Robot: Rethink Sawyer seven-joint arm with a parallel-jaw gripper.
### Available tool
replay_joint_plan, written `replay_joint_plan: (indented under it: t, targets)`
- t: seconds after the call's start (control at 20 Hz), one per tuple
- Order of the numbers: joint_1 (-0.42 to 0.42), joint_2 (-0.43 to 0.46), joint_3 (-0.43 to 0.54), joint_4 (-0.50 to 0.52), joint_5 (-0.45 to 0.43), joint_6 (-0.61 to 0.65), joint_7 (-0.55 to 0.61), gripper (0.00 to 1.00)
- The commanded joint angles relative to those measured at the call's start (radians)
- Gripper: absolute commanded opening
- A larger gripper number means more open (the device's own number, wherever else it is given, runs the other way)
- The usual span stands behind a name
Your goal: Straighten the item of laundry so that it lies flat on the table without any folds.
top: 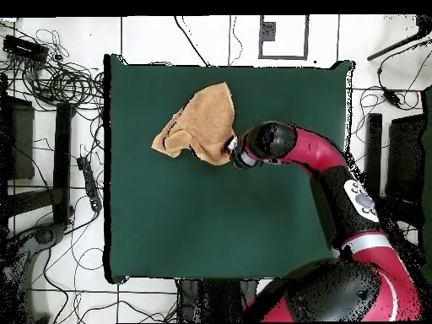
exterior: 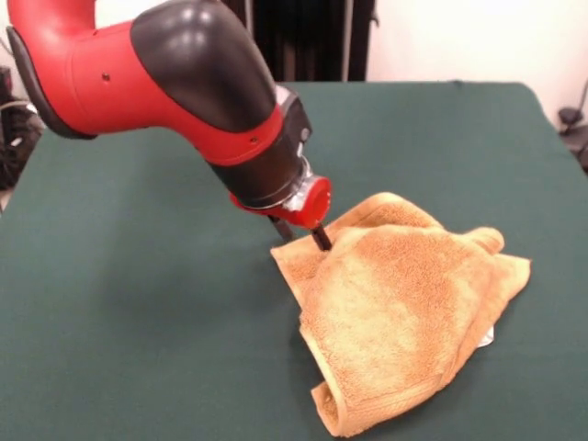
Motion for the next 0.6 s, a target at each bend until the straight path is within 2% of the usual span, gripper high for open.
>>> replay_joint_plan:
  t: [0.05, 0.3, 0.5, 0.6]
  targets:
    - [-0.025, -0.053, 0.102, 0.162, -0.076, 0.041, -0.355, 1.00]
    - [-0.058, -0.050, 0.122, 0.200, -0.088, 0.012, -0.354, 1.00]
    - [-0.051, -0.055, 0.130, 0.210, -0.116, -0.023, -0.307, 1.00]
    - [-0.047, -0.043, 0.136, 0.201, -0.113, 0.000, -0.293, 1.00]
